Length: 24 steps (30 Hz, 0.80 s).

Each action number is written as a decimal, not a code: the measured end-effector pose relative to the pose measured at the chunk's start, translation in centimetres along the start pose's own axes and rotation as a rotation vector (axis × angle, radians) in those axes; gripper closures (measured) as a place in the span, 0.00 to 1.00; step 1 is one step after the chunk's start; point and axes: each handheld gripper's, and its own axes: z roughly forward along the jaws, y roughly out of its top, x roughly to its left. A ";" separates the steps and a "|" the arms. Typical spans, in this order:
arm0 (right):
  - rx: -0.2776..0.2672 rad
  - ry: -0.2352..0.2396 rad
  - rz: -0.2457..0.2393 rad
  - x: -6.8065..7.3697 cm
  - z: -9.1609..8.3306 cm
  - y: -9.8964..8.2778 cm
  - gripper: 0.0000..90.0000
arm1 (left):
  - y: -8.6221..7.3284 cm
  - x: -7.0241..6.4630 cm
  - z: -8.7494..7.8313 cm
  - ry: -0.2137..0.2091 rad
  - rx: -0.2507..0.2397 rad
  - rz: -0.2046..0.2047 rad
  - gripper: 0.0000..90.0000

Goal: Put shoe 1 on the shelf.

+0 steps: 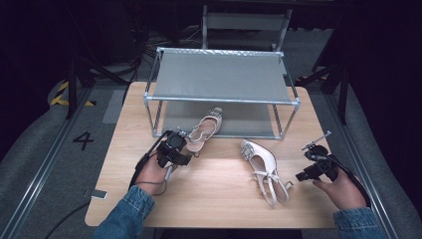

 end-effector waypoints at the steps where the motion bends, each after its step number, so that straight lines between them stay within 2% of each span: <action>1: 0.000 0.001 0.000 0.0 0.0 0.0 0.58 | 0.0 -0.1 0.2 0.002 0.001 -0.010 0.57; 6: -0.002 0.004 0.000 0.0 0.1 -0.1 0.58 | 0.1 -0.3 1.2 0.016 -0.017 0.001 0.55; 7: 0.004 0.004 0.002 0.0 0.1 -0.2 0.58 | 0.2 -0.3 1.4 0.026 -0.026 0.013 0.54; 9: 0.003 0.004 0.005 0.0 0.2 -0.4 0.58 | 0.3 -0.3 1.8 0.037 -0.047 0.010 0.54; 13: -0.001 -0.002 0.012 -0.1 0.0 -0.8 0.58 | 0.4 -0.5 2.6 0.012 -0.076 0.001 0.54; 15: -0.002 -0.002 0.017 -0.1 -0.1 -0.8 0.59 | 0.5 -0.6 2.9 0.018 -0.075 0.013 0.54; 16: -0.002 -0.004 0.018 -0.1 -0.1 -0.9 0.59 | 0.5 -0.7 3.1 0.017 -0.075 0.007 0.54; 18: -0.002 -0.004 0.018 -0.1 0.0 -1.0 0.59 | 0.6 -0.6 3.5 -0.002 -0.094 0.011 0.54; 20: 0.002 -0.004 0.017 -0.1 0.0 -1.0 0.59 | 0.7 -0.5 3.8 -0.009 -0.093 0.010 0.52; 21: 0.005 -0.002 0.014 -0.1 0.1 -1.2 0.59 | 0.7 -0.5 4.1 -0.031 -0.098 0.006 0.53; 22: 0.005 -0.007 0.017 -0.1 0.1 -1.2 0.59 | 0.8 -0.5 4.2 -0.035 -0.115 0.018 0.54; 24: 0.004 -0.006 0.021 -0.1 0.1 -1.4 0.59 | 0.9 -0.7 4.3 -0.013 -0.119 0.034 0.57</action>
